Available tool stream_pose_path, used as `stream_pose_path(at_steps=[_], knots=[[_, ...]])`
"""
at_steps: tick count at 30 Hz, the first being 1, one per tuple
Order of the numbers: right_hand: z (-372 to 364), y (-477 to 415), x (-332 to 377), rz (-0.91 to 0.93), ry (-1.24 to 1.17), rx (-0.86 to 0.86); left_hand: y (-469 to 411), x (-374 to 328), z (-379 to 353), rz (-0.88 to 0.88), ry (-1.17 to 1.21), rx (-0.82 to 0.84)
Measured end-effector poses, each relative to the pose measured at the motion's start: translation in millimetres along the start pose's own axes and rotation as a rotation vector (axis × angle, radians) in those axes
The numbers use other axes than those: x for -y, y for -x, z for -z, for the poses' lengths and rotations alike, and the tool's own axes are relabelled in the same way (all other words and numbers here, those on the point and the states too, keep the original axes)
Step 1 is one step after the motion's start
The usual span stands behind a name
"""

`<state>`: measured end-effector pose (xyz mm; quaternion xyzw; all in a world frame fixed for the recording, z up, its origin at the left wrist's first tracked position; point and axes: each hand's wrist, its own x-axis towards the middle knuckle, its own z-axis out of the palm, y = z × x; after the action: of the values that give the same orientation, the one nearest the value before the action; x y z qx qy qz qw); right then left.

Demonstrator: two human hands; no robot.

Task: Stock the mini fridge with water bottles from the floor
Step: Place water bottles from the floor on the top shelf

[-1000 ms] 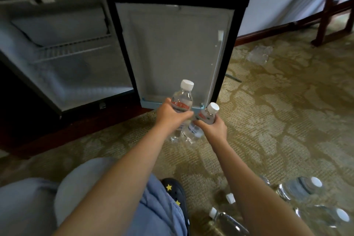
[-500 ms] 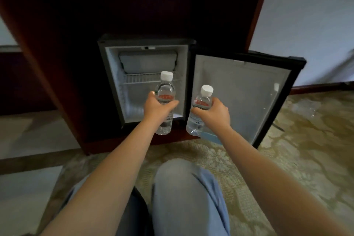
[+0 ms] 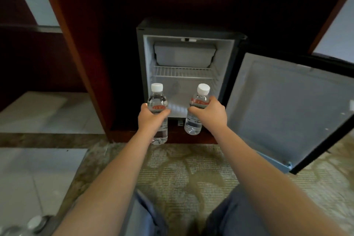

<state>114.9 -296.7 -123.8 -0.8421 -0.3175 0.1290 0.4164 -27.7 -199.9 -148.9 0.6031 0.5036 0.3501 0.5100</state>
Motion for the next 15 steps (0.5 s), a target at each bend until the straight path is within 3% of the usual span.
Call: stream_pose_path(at_steps=[10, 15], knots=[[-31, -19, -15, 0.020, 0.098, 0.094, -21, 25, -16, 0.091, -0.015, 0.057], [-32, -19, -18, 0.006, 0.115, 0.125, -25, 28, -11, 0.099, 0.027, 0.001]])
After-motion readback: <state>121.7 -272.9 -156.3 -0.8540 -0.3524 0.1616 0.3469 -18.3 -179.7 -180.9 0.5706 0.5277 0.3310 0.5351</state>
